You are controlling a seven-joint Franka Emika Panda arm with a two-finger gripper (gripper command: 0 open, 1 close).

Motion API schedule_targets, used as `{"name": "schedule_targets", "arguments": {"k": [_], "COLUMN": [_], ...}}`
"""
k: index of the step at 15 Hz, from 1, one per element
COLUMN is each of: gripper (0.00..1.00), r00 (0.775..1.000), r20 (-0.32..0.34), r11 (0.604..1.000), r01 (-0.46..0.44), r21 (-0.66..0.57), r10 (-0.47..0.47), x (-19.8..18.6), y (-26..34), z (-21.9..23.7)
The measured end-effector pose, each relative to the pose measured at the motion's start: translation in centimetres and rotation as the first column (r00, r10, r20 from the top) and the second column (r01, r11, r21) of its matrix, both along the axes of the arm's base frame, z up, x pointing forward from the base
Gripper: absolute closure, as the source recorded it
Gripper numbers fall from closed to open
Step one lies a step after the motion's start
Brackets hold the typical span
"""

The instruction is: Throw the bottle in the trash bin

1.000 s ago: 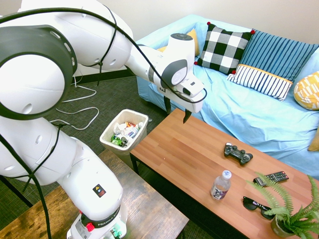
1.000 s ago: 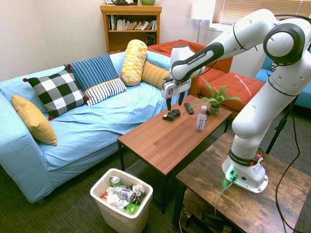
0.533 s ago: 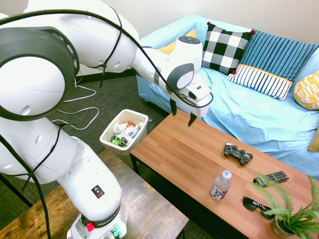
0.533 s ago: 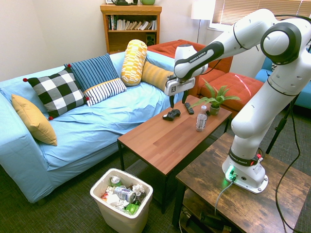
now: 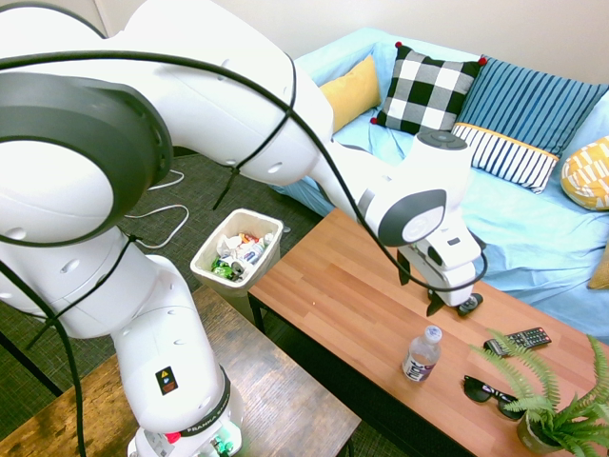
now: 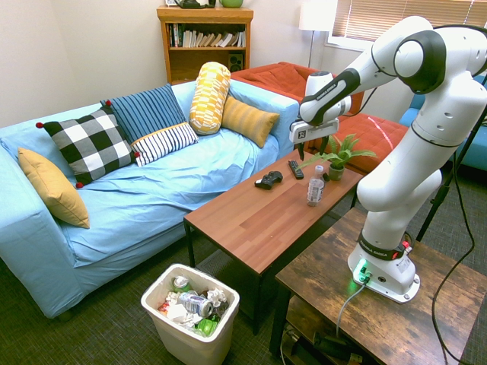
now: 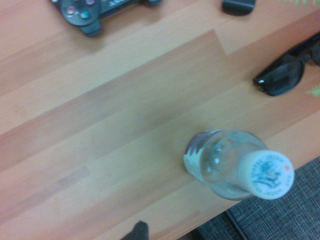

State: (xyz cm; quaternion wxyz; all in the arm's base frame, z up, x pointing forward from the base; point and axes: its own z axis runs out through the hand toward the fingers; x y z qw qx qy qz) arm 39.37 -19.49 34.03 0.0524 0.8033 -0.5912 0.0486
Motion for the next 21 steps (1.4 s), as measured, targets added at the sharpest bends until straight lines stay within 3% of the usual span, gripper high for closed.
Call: {"name": "schedule_targets", "arguments": {"k": [9, 13, 14, 21], "gripper": [0.00, 0.00, 1.00, 1.00], "r00": [0.994, 0.992, 0.992, 0.990], "r20": [-0.051, -0.058, -0.057, -0.070], "r11": [0.995, 0.993, 0.993, 0.991], "r01": [0.095, 0.115, 0.116, 0.127], "r21": [0.019, 0.026, 0.024, 0.039], "r10": [-0.094, -0.114, -0.114, -0.124], "x": [0.3, 1.8, 1.9, 2.0], "y": [-4.1, -4.7, -4.8, -5.2], "z": [-7.8, -8.9, -8.9, -9.9]}}
